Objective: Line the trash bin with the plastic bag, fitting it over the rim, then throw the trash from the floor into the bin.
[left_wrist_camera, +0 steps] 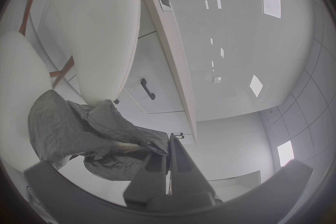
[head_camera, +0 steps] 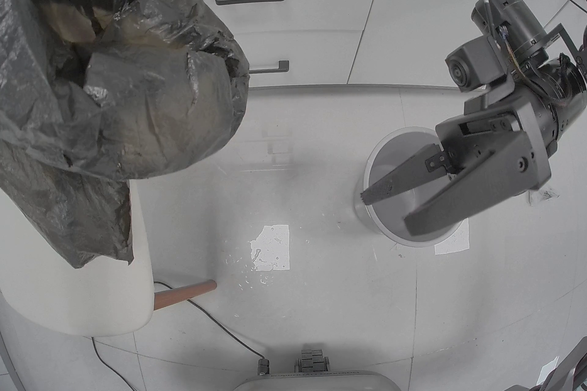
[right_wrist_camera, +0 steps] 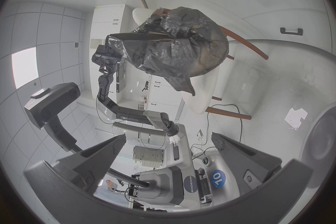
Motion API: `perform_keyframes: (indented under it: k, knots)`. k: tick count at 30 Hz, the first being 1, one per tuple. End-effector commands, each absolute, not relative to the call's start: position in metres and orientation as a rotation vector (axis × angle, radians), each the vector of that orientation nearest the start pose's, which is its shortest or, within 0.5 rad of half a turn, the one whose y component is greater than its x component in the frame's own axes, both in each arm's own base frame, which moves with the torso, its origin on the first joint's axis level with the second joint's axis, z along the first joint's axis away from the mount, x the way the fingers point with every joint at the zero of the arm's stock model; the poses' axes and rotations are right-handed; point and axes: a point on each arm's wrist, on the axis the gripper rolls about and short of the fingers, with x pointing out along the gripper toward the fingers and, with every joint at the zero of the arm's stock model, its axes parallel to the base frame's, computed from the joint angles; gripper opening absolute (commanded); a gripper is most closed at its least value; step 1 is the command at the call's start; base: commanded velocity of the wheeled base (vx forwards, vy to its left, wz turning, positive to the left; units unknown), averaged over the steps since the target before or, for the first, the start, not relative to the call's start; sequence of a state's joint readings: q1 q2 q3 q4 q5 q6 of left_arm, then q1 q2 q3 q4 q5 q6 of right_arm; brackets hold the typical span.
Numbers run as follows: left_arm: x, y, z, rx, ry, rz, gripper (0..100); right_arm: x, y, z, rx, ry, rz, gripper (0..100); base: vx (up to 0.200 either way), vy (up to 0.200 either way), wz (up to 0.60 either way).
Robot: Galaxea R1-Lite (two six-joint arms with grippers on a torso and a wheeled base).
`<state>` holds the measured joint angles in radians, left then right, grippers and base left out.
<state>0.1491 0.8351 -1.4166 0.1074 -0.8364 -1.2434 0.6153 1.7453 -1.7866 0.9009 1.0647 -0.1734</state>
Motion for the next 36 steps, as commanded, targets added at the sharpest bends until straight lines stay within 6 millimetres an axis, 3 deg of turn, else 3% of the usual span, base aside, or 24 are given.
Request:
perform_keyframes:
  k: [1, 17, 31, 36]
  knots:
    - [-0.013, -0.019, 0.432, -0.942, 0.041, -0.849, 0, 0.227, 0.19, 0.302, 0.092, 0.824, 1.647, 100, 0.0, 0.0, 0.0]
    - [-0.047, -0.025, 0.448, -1.029, 0.09, -0.967, 0, 0.235, 0.195, 0.293, 0.098, 0.852, 1.641, 100, 0.0, 0.0, 0.0]
    - [-0.071, -0.031, 0.433, -1.047, 0.239, -1.06, 0, 0.247, 0.201, 0.295, 0.094, 0.824, 1.637, 100, 0.0, 0.0, 0.0]
    - [-0.07, -0.031, 0.431, -1.044, 0.252, -1.066, 0, 0.249, 0.202, 0.293, 0.094, 0.828, 1.637, 100, 0.0, 0.0, 0.0]
